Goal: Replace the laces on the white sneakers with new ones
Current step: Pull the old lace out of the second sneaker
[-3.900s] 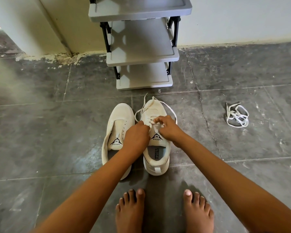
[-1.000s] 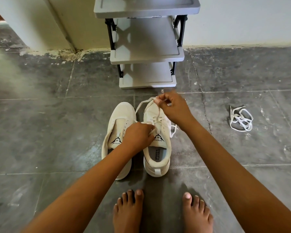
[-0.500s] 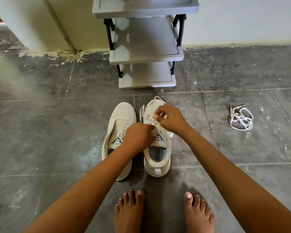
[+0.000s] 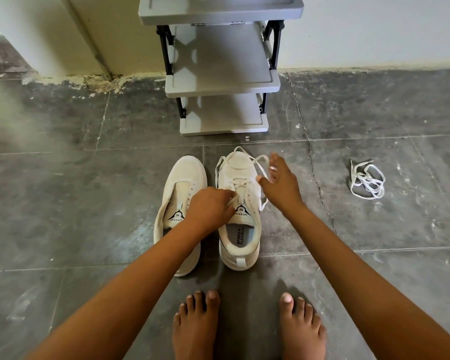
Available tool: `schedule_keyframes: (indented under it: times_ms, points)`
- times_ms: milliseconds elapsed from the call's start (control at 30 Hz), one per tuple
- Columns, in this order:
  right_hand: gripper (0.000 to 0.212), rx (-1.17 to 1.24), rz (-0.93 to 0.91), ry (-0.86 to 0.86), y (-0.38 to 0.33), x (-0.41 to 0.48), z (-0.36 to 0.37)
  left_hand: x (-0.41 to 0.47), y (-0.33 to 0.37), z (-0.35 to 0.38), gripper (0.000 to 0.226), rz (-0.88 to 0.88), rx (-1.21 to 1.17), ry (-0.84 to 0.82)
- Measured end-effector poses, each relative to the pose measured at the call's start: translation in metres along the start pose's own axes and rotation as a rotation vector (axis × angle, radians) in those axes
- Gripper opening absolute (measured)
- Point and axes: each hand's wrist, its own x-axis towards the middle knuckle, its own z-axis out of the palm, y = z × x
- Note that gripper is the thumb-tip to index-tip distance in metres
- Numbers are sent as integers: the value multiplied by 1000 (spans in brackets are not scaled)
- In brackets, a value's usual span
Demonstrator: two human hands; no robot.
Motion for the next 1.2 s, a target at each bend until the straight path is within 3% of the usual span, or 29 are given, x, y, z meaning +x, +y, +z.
schedule_keyframes:
  times_ms: [67,200,300,467,667,833,1133,1200]
  points:
    - [74,-94,-42,-125,3,-3,0,0,0,-1,39,-5,-2,-7]
    - [71,-175,-19,-320,14,-14,7,-1,-5,-7,40,-82,-230,4]
    - [57,-118,-10,-221,16,-19,5,-1,-9,-11,37,-207,-467,49]
    - [50,-305,-143,-147,18,-26,-2,-4,-11,-15,35,-331,-613,99]
    - [37,-457,-289,-87,11,-30,14,0,-2,-15,32,-221,-362,53]
    - [52,-645,-322,-170,15,-40,26,6,5,-12,35,-158,-116,60]
    - [51,-449,-183,-132,25,-42,10,-1,-3,-18,21,-245,-183,113]
    - [52,-520,-191,-146,24,-41,11,-1,-2,-19,23,-243,-179,99]
